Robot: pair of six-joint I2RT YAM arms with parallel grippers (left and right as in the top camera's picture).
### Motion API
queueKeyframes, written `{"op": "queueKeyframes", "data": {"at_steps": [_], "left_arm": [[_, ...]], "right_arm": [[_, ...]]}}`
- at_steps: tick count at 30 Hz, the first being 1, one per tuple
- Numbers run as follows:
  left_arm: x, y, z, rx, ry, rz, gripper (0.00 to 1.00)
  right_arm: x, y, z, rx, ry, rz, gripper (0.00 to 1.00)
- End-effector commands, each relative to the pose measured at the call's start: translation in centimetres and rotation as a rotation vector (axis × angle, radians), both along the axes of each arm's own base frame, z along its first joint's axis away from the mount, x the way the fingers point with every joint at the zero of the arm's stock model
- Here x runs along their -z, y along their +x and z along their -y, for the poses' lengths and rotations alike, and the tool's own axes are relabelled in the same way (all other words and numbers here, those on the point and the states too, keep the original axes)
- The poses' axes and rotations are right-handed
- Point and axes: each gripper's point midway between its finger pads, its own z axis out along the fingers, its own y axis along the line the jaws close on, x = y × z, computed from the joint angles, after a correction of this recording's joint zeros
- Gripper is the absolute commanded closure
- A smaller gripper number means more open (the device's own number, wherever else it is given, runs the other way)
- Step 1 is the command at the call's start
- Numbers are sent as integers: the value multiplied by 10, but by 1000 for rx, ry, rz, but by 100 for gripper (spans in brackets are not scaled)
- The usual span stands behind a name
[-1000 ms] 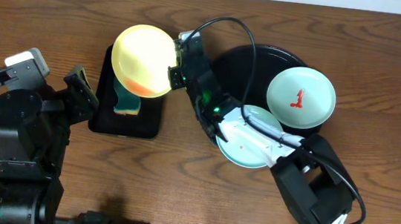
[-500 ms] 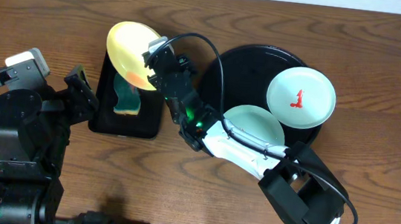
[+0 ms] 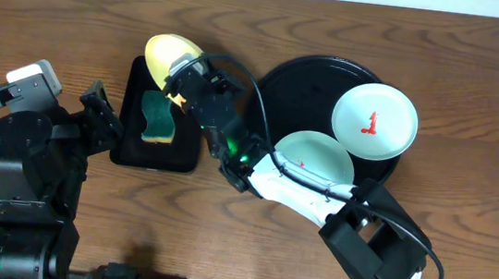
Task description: Clean dirty plates on tray and stack at the side
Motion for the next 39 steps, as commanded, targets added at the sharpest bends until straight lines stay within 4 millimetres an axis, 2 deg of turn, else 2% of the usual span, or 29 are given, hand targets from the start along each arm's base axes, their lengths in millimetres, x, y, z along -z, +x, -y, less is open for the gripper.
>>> {"op": "queueKeyframes", "data": {"at_steps": [1, 5, 8, 12, 16, 20, 24, 29, 39], "left_arm": [[1, 0, 1, 8, 1, -3, 28], [2, -1, 1, 8, 1, -8, 28], [3, -1, 1, 8, 1, -9, 28], [3, -1, 1, 8, 1, -10, 28], [3, -1, 1, 8, 1, -9, 28], [3, -1, 1, 8, 1, -10, 28], [3, -1, 1, 8, 1, -10, 28], [4, -2, 1, 8, 1, -18, 28], [9, -3, 1, 7, 0, -40, 28]], "right_arm": [[-11, -3, -4, 13, -9, 40, 99], [-12, -5, -5, 12, -31, 52, 99], [-15, 2, 3, 50, 46, 37, 99], [-11, -7, -9, -2, -13, 43, 99], [-15, -3, -3, 25, 26, 42, 99], [-11, -10, -11, -2, -10, 39, 99], [-18, 0, 4, 66, 64, 41, 99], [-15, -6, -3, 47, 74, 25, 99], [-1, 11, 21, 155, 403, -147, 99]]}}
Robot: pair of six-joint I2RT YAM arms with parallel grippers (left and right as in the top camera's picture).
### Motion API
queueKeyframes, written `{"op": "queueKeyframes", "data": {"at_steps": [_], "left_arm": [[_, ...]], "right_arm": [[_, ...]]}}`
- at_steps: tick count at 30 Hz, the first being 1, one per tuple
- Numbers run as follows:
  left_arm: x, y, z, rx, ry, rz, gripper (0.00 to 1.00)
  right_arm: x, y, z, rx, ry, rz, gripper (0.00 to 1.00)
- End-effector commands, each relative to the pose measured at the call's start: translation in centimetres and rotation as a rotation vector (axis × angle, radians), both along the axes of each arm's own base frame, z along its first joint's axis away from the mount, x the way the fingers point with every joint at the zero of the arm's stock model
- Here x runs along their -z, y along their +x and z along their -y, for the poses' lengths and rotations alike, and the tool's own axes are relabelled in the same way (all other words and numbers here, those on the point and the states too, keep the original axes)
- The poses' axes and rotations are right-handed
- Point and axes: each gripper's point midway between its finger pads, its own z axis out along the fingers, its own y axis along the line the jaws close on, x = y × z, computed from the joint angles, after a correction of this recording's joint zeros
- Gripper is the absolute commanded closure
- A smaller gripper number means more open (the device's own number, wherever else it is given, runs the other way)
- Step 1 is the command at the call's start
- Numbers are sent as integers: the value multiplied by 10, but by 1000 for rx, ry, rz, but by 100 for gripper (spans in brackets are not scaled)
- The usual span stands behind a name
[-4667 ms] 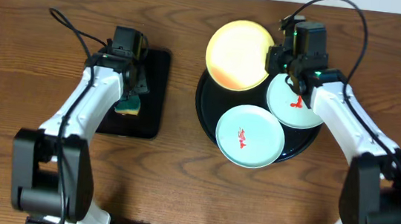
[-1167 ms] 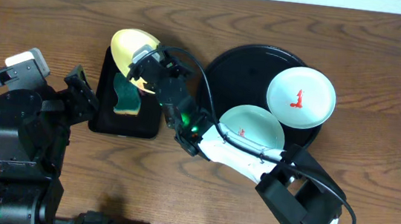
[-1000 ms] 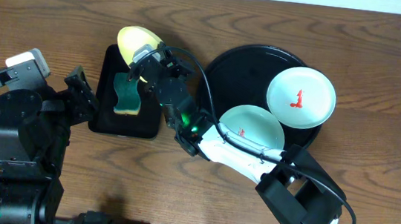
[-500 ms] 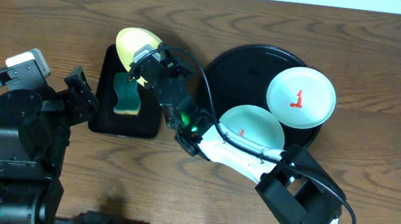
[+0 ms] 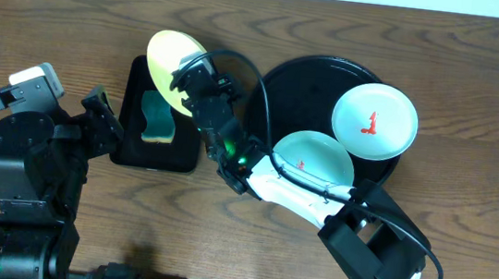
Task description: Clean dirty plates on tray and stack at the side
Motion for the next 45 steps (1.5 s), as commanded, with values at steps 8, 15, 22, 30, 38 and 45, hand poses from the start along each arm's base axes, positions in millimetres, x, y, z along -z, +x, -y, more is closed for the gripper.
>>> {"op": "queueKeyframes", "data": {"at_steps": [8, 15, 22, 30, 38, 45], "left_arm": [[24, 4, -2, -6, 5, -104, 28], [55, 19, -4, -12, 5, -237, 28], [76, 32, -4, -11, 2, -316, 28], [98, 42, 11, 50, 22, -404, 28], [113, 50, 31, 112, 36, -457, 28], [114, 50, 34, 123, 38, -458, 28]], "right_arm": [[-3, 14, 9, -58, 435, -270, 99], [-17, 31, 41, -157, 529, -420, 99], [-31, 54, 124, -137, 611, -570, 99], [-34, 60, 259, 85, 667, -676, 99], [-3, 35, 422, 440, 688, -766, 99], [33, -12, 555, 793, 625, -801, 99]]}}
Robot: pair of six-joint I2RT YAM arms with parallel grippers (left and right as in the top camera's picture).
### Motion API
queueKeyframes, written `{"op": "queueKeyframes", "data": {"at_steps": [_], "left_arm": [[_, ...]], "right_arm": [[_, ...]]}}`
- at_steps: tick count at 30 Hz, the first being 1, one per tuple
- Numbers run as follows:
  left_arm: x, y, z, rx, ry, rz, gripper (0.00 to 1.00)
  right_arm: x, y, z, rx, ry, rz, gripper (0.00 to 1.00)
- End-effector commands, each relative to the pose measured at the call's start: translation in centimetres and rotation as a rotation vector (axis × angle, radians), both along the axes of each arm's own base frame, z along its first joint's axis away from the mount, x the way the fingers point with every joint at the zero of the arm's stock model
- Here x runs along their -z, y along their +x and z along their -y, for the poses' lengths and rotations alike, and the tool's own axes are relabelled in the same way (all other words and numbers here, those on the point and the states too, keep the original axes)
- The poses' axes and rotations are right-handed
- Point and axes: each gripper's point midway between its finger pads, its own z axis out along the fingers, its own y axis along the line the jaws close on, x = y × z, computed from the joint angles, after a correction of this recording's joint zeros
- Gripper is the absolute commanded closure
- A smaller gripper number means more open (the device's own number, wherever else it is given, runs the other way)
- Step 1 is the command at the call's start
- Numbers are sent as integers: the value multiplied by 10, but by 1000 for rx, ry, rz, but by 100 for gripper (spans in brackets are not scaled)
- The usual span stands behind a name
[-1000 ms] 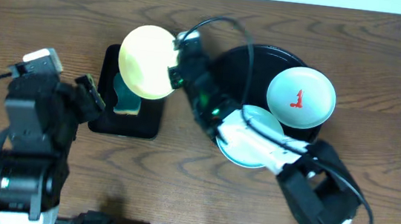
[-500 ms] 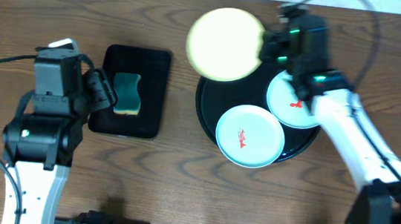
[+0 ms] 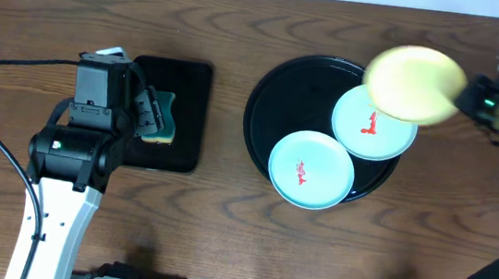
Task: Clean dirty plates on tray and stack at the side
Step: 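Carry the yellow plate right and set it on the table, then move the right gripper back over the pale green plates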
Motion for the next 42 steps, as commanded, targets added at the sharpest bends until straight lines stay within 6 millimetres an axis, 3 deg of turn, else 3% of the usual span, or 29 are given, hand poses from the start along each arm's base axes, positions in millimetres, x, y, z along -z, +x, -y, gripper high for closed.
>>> {"op": "queueKeyframes", "data": {"at_steps": [1, 2, 6, 11, 12, 16, 22, 30, 31, 33, 35, 38, 42], "left_arm": [[2, -1, 0, 15, 17, -8, 28], [2, -1, 0, 15, 17, -8, 28], [2, -1, 0, 15, 17, -8, 28], [2, -1, 0, 15, 17, -8, 28], [2, -1, 0, 15, 17, -8, 28], [2, -1, 0, 15, 17, -8, 28], [2, -1, 0, 15, 17, -7, 28], [1, -1, 0, 15, 17, -7, 28], [2, -1, 0, 15, 17, -7, 28], [2, -1, 0, 15, 17, -8, 28], [2, -1, 0, 15, 17, -8, 28], [2, -1, 0, 15, 17, -8, 28], [1, -1, 0, 15, 17, -7, 28]], "right_arm": [[9, -19, 57, 79, -91, -48, 99], [13, -29, 81, 137, -85, -59, 99], [26, -48, 126, 246, -73, -83, 99], [59, -67, 163, 341, -37, -143, 99], [75, -70, 174, 382, -11, -158, 99], [93, -63, 185, 391, 2, -145, 99], [74, -39, 206, 404, -66, -12, 99], [83, -30, 195, 364, -29, -7, 99], [85, -29, 193, 357, -20, -7, 95], [86, -27, 188, 341, -4, -7, 70], [84, -24, 183, 320, 19, 7, 63], [66, -14, 163, 234, 98, 82, 59], [22, -6, 136, 144, 131, 180, 54]]}}
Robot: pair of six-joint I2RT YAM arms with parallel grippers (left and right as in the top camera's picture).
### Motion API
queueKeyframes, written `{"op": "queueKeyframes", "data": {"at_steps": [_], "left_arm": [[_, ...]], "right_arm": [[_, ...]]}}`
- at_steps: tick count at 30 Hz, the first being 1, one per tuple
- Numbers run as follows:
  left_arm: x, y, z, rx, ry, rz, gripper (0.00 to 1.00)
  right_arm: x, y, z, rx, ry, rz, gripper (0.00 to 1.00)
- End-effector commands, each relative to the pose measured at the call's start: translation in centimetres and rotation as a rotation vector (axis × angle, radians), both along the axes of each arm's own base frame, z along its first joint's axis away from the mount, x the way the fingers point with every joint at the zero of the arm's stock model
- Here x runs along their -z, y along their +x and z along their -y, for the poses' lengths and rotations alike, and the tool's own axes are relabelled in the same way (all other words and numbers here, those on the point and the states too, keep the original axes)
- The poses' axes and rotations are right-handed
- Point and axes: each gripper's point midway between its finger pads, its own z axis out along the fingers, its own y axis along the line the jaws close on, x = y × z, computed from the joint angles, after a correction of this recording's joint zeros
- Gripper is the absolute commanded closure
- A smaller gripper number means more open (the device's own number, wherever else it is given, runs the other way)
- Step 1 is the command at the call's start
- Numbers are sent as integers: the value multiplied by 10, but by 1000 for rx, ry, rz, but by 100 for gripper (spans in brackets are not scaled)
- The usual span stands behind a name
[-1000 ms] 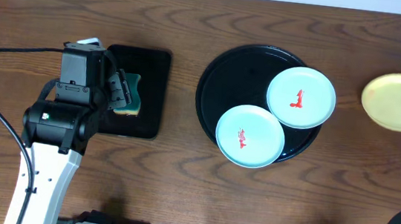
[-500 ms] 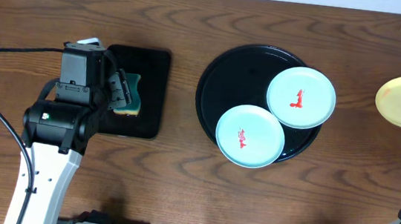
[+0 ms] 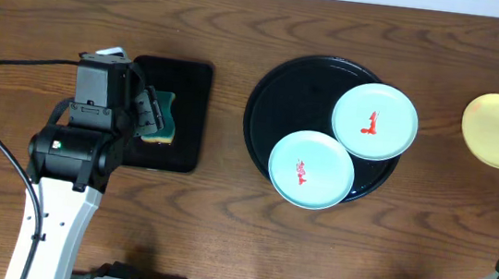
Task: Clean dirty plates on tray and stack at the side
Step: 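Move the right gripper back over the pale green plates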
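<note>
Two pale blue plates with red smears lie on the round black tray, one at its upper right and one at its lower middle. A yellow plate with no smear showing rests on the table at the far right. Only a dark sliver of my right gripper shows at the frame edge, touching that plate's rim. My left gripper sits at the left side of the green and yellow sponge. Its jaws are hard to read from above.
The sponge lies in a square black tray at the left. The left arm's cable runs across the table's left part. Bare wood separates the two trays.
The yellow plate was held in the air over the round tray's upper right. Now it lies on the table at the far right. The right arm has moved almost out of view. The left arm is unchanged.
My right gripper held the yellow plate over the sponge tray while the left arm stood folded at the left. It stayed there a moment later. Then the plate was in the air right of the round tray, and the left gripper was at the sponge. Now the plate rests far right.
</note>
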Motion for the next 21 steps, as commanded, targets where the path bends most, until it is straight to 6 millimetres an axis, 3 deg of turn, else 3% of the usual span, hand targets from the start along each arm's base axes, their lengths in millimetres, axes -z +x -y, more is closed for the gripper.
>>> {"op": "queueKeyframes", "data": {"at_steps": [1, 3, 6, 9, 10, 13, 14, 16, 19, 20, 21], "left_arm": [[1, -1, 0, 15, 17, -7, 28], [1, -1, 0, 15, 17, -7, 28], [1, 0, 0, 15, 17, -4, 28], [0, 1, 0, 15, 17, 1, 28], [0, 1, 0, 15, 17, 0, 28], [1, 0, 0, 16, 17, -4, 28], [1, -1, 0, 16, 17, -7, 28], [1, -1, 0, 16, 17, -6, 28], [2, -1, 2, 23, 8, -8, 28], [2, -1, 5, 35, -7, -9, 28], [3, -1, 9, 50, -25, -12, 28]], "right_arm": [[-61, 16, -40, -127, 17, 143, 54], [-84, 17, -57, -175, -22, 168, 52], [-120, 19, -99, -286, -90, 207, 48], [-144, 13, -156, -407, -160, 189, 43], [-148, 10, -189, -477, -183, 167, 40], [-145, 6, -246, -602, -174, 131, 39], [-137, 1, -279, -676, -166, 94, 39], [-126, -6, -310, -740, -189, 34, 39], [-114, -16, -341, -795, -268, -39, 36], [-113, -18, -351, -818, -288, -43, 32], [-114, -19, -360, -838, -297, -37, 21]]}}
